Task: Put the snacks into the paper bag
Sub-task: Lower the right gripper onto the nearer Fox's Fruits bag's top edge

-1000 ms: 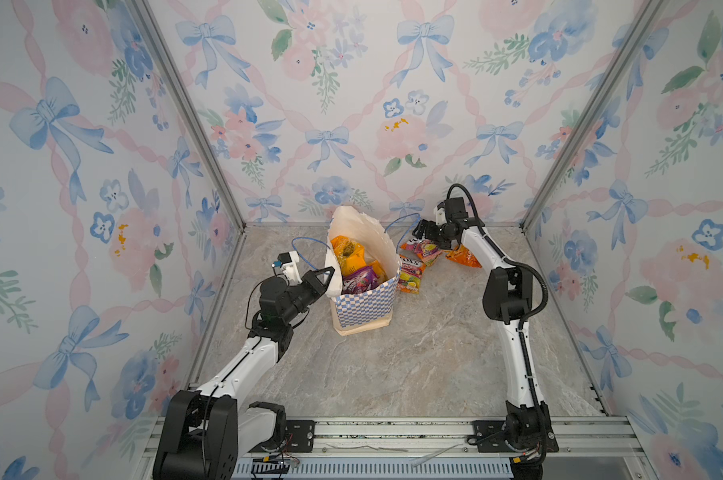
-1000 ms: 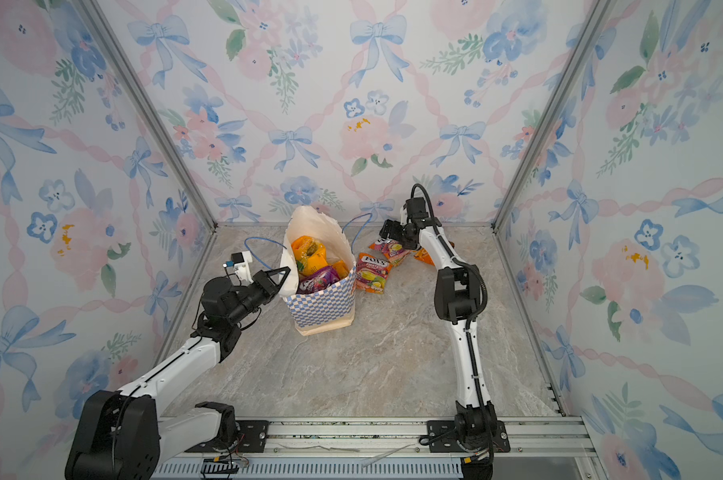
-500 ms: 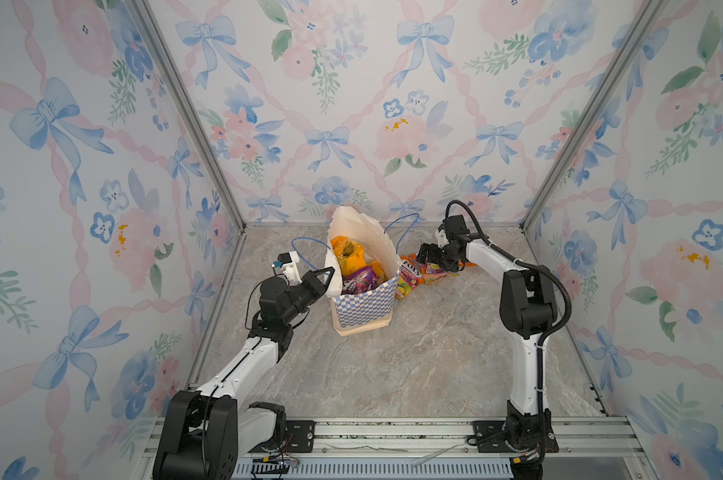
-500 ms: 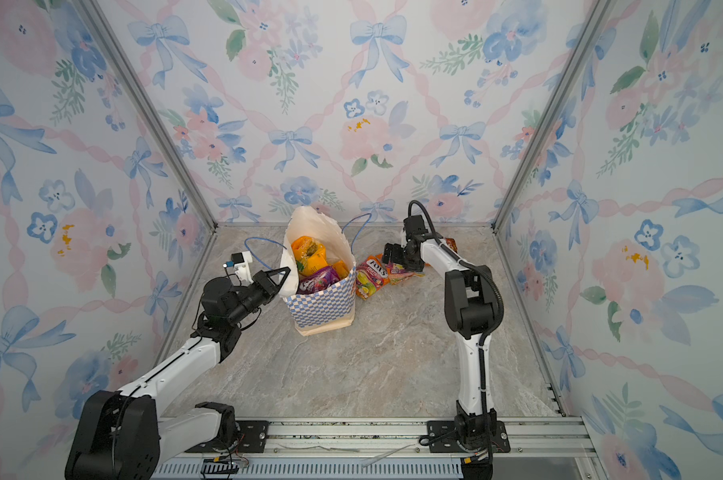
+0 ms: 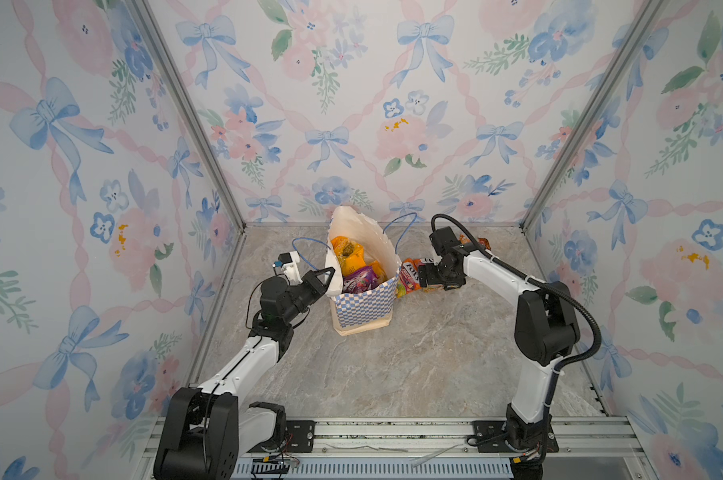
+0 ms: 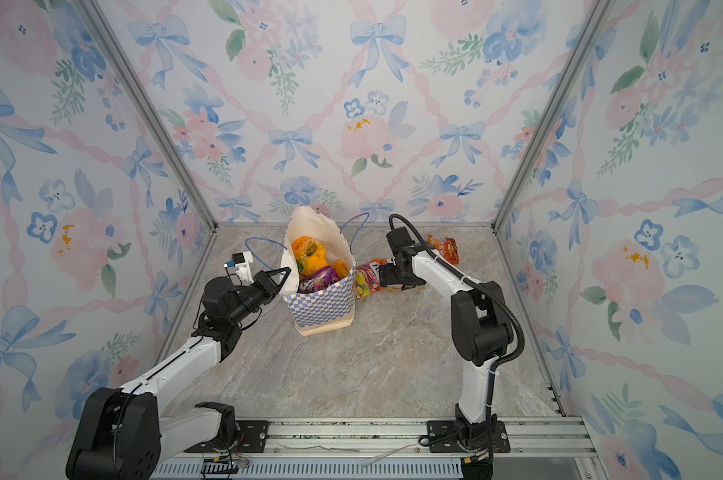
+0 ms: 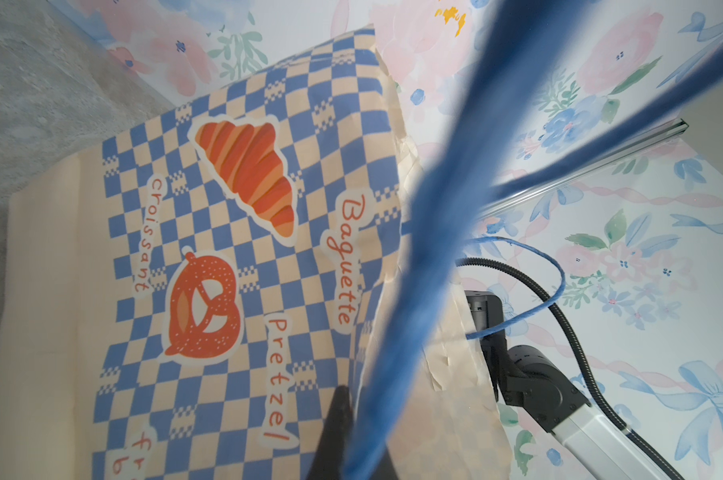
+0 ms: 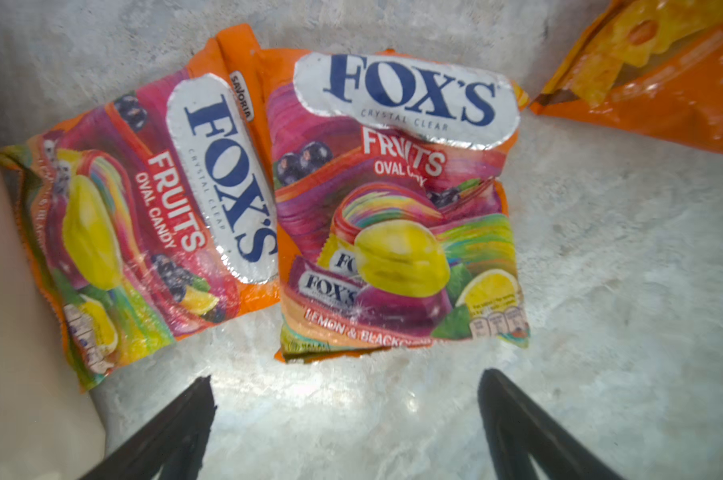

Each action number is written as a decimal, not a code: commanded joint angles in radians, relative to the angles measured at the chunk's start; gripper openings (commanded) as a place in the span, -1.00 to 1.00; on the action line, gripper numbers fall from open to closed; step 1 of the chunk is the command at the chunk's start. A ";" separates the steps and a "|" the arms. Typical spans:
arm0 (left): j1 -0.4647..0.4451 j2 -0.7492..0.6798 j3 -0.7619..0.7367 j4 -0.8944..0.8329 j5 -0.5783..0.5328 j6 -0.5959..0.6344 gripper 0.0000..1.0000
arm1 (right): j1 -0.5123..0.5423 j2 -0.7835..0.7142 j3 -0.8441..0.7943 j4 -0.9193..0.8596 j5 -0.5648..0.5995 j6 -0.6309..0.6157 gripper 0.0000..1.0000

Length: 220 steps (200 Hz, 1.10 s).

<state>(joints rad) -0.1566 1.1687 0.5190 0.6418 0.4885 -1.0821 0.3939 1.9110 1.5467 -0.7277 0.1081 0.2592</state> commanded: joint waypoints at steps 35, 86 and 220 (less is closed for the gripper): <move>0.003 0.025 0.018 -0.003 0.050 0.008 -1.00 | -0.007 -0.026 0.115 -0.126 0.068 -0.027 0.93; 0.002 0.025 0.022 -0.004 0.050 0.005 -1.00 | 0.021 0.144 0.338 -0.225 0.115 0.028 0.93; 0.002 0.042 0.019 -0.003 0.053 0.008 -1.00 | -0.052 0.339 0.398 -0.210 0.059 0.033 0.93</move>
<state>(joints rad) -0.1566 1.2015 0.5320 0.6487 0.5072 -1.0821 0.3546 2.2112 1.9244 -0.9241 0.1982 0.2916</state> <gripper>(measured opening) 0.048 0.965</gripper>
